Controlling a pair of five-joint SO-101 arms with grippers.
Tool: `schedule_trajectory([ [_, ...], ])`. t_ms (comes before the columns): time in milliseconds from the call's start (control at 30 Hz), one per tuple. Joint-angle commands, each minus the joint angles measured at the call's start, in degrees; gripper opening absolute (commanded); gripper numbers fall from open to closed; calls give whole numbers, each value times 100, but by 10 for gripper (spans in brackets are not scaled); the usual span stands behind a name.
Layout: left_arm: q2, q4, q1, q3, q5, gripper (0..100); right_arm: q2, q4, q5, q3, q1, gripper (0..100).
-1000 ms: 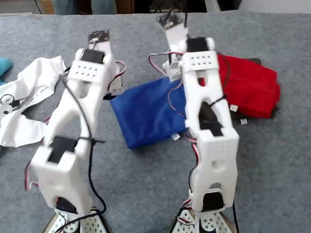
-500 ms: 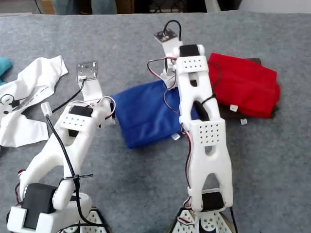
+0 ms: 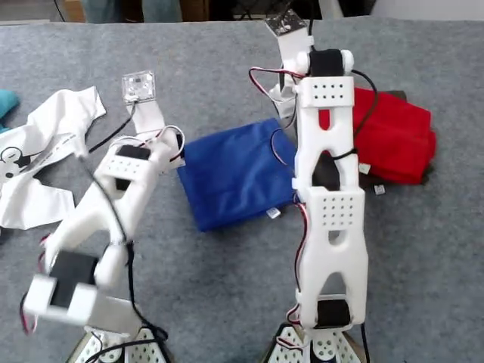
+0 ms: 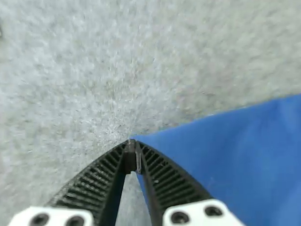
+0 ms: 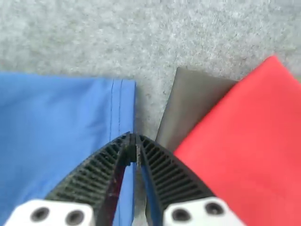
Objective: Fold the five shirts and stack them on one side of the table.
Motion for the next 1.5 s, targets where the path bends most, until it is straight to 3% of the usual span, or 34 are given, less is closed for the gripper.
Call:
schedule_trajectory([
  [0,747,123,-40,-884,-44,29,-1182,44,-220,1262,35,15],
  [100,967,747,4,-1420,-44,29,-2079,26,-237,2870,35,14],
  [200,1046,826,4,-1490,-44,29,-2967,-273,-237,4470,44,14],
  [400,1081,800,-4,-1516,-53,29,-4031,-2312,-62,7705,62,14],
  [533,1081,835,-48,-1499,-53,29,-4171,-3464,26,9086,97,15],
  [700,1090,870,-57,-1481,-53,29,-4171,-4185,273,9798,475,15],
  [867,1090,1116,-4,-1552,-88,29,-4295,-4070,360,9807,844,15],
  [1233,1037,1187,-180,-1578,-211,29,-5982,-3912,369,9771,484,15],
  [1467,-62,1952,-48,-1640,9,29,-7301,-3877,360,9921,738,15],
])
